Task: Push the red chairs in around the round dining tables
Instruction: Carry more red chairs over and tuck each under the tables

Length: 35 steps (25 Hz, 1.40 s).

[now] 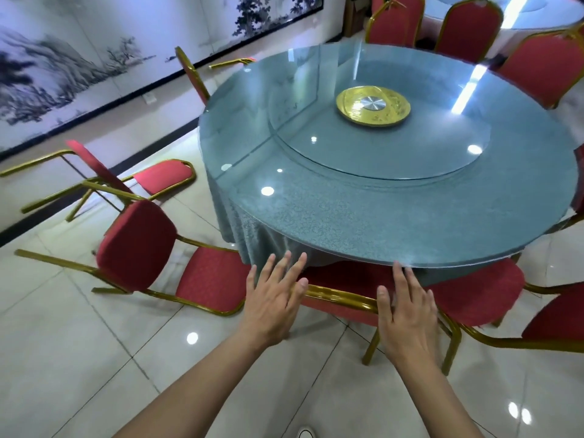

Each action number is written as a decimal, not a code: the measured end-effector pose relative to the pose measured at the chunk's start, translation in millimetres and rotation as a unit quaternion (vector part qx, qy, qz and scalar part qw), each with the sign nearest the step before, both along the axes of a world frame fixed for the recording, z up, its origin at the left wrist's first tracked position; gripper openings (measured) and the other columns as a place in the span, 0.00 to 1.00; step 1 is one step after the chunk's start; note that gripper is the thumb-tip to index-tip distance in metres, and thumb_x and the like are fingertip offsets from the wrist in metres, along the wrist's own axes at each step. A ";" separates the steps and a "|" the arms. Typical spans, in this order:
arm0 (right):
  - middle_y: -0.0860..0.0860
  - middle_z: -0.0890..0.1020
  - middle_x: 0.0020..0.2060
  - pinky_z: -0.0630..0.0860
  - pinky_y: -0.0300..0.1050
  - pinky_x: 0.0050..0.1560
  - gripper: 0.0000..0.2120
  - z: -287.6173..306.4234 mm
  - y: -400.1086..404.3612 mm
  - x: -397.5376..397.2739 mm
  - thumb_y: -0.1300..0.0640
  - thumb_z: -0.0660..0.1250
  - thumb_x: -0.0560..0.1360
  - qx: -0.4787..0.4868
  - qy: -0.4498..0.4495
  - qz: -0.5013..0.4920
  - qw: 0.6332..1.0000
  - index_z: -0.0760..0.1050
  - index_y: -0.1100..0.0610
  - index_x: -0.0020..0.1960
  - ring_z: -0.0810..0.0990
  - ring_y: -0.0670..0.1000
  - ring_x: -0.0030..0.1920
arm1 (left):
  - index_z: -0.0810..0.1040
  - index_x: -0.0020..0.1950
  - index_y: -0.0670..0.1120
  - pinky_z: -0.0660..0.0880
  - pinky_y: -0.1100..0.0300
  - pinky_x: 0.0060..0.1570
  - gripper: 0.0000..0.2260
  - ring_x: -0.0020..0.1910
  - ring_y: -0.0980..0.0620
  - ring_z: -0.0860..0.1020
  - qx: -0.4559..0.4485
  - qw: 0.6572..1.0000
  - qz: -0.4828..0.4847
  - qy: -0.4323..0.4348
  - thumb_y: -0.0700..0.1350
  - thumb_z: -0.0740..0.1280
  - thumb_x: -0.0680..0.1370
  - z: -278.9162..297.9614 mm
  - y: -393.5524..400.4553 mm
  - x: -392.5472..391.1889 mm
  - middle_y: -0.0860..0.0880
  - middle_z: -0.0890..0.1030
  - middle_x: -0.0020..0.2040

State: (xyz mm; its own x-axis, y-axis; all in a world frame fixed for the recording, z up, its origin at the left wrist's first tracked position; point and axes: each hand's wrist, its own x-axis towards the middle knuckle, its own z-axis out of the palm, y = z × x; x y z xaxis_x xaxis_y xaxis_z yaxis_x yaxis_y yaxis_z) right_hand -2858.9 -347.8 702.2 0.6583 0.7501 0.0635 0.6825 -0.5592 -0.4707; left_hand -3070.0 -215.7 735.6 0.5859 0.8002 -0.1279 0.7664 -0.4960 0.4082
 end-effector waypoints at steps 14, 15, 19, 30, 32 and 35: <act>0.51 0.58 0.81 0.49 0.57 0.81 0.31 38.9 154.7 -153.8 0.36 0.45 0.83 0.036 0.006 0.263 0.964 0.52 0.47 0.83 0.54 0.52 0.81 | 0.40 0.80 0.66 0.40 0.46 0.79 0.27 0.81 0.55 0.39 0.068 0.956 0.285 0.005 0.66 0.30 0.81 6.4 33.2 -205.5 0.57 0.48 0.83; 0.51 0.58 0.82 0.49 0.58 0.81 0.30 39.0 172.1 -169.5 0.37 0.46 0.84 0.033 0.005 0.282 0.959 0.51 0.47 0.83 0.54 0.52 0.81 | 0.40 0.80 0.66 0.40 0.45 0.79 0.27 0.81 0.55 0.38 0.072 0.952 0.298 0.003 0.66 0.30 0.81 5.5 42.9 -218.0 0.56 0.48 0.83; 0.52 0.56 0.82 0.48 0.56 0.82 0.30 41.5 242.5 -235.7 0.41 0.50 0.83 0.020 -0.001 0.334 0.942 0.49 0.45 0.83 0.53 0.53 0.82 | 0.39 0.80 0.65 0.41 0.43 0.78 0.30 0.81 0.52 0.39 0.075 0.936 0.342 -0.018 0.67 0.27 0.78 8.9 92.1 -265.7 0.55 0.46 0.83; 0.51 0.56 0.82 0.51 0.55 0.81 0.29 14.6 381.8 -295.2 0.41 0.52 0.85 -0.014 0.008 0.388 0.922 0.49 0.42 0.83 0.56 0.54 0.81 | 0.41 0.81 0.64 0.40 0.45 0.79 0.27 0.82 0.50 0.44 0.058 0.925 0.375 -0.026 0.65 0.33 0.82 -27.6 189.0 -319.1 0.52 0.51 0.83; 0.50 0.56 0.82 0.52 0.56 0.81 0.28 3.1 411.0 -290.8 0.42 0.52 0.85 -0.023 0.015 0.394 0.919 0.49 0.42 0.83 0.56 0.54 0.81 | 0.42 0.81 0.63 0.41 0.45 0.79 0.27 0.82 0.50 0.45 0.048 0.921 0.386 -0.018 0.64 0.33 0.82 -38.8 212.6 -314.8 0.52 0.52 0.83; 0.49 0.56 0.82 0.53 0.56 0.81 0.28 -17.1 465.7 -280.6 0.40 0.50 0.85 -0.042 0.022 0.419 0.907 0.48 0.41 0.83 0.56 0.53 0.81 | 0.41 0.81 0.64 0.43 0.44 0.79 0.27 0.82 0.51 0.45 0.031 0.910 0.413 -0.007 0.65 0.32 0.81 -55.5 254.4 -298.6 0.52 0.50 0.83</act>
